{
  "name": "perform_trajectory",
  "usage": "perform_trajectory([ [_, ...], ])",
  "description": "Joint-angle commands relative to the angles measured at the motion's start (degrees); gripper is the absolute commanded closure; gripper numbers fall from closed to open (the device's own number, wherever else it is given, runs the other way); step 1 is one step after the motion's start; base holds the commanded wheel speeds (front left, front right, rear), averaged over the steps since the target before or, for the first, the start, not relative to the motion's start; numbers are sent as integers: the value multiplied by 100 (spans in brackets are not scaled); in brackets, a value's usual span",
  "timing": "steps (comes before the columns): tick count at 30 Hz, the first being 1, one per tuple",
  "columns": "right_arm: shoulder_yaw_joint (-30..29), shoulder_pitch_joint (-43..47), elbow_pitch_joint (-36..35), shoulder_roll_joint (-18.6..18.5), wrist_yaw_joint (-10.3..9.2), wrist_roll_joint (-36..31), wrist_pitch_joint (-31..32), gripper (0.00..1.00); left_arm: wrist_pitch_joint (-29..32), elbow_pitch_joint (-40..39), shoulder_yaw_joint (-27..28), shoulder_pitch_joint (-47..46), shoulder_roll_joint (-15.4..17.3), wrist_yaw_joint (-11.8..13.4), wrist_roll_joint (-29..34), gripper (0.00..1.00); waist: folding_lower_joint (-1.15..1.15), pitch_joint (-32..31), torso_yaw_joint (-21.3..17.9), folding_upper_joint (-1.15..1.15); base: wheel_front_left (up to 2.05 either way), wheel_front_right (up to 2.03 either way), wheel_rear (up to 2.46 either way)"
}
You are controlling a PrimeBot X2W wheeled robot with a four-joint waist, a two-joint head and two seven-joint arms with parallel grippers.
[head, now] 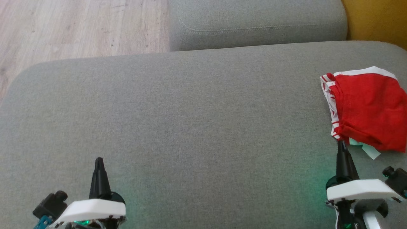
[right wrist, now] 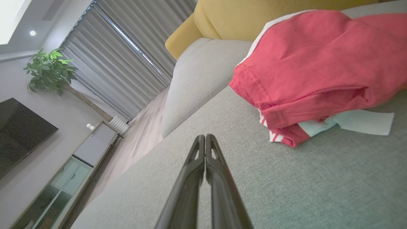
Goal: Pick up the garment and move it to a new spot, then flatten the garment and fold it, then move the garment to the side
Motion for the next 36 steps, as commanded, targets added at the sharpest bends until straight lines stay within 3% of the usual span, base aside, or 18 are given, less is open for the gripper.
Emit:
perform_trajectory([
  [1,-2,-292,-228,-69,-2,188,46,100,31,-156,161,-321,55,-46,-153,100,0,-2,-2,0,0,0,0],
  [36,-209,-412,-268,-83,-4,2505,622,100,617,-110,598,-468,65,-171,-2118,100,0,-49,-65,0,0,0,0],
])
